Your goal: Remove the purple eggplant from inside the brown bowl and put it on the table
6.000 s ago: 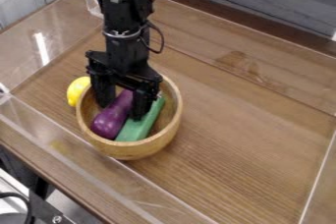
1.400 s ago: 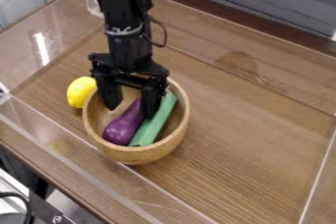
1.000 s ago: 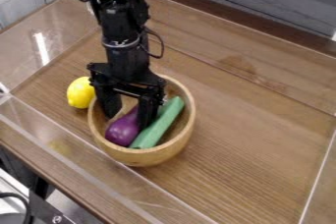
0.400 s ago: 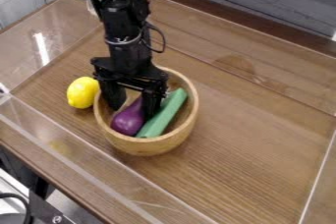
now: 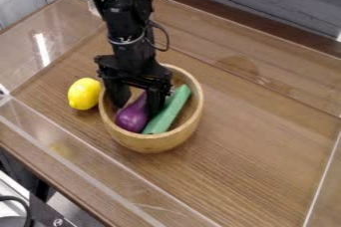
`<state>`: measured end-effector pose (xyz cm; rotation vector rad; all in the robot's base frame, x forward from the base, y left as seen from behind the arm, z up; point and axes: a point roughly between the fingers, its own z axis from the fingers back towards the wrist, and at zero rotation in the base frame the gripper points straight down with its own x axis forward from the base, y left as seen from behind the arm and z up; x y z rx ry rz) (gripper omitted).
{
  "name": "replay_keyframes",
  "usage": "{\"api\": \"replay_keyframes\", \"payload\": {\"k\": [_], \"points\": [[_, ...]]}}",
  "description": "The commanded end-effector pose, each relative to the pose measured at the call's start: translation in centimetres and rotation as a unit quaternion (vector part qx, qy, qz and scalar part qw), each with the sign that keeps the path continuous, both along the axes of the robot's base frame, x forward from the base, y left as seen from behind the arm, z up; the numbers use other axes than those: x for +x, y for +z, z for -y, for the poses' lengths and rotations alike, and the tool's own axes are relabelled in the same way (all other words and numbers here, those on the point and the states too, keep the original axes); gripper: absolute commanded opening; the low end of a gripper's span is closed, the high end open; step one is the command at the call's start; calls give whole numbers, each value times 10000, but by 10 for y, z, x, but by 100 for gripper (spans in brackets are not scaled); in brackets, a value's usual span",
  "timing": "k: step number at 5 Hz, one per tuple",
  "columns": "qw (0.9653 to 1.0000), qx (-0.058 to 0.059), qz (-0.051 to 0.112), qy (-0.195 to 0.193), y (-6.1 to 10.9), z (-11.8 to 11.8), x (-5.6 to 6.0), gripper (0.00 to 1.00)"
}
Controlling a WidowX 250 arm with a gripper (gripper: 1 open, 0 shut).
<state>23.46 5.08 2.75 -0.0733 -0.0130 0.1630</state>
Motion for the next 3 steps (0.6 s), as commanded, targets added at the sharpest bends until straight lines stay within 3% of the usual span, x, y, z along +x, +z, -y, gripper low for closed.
{"api": "replay_keyframes", "payload": {"k": [1,3], "points": [[9990,-99,-441,-27,-35,7,-16,100],[9986,-121,-522,-35,-44,12,-25,100]]}}
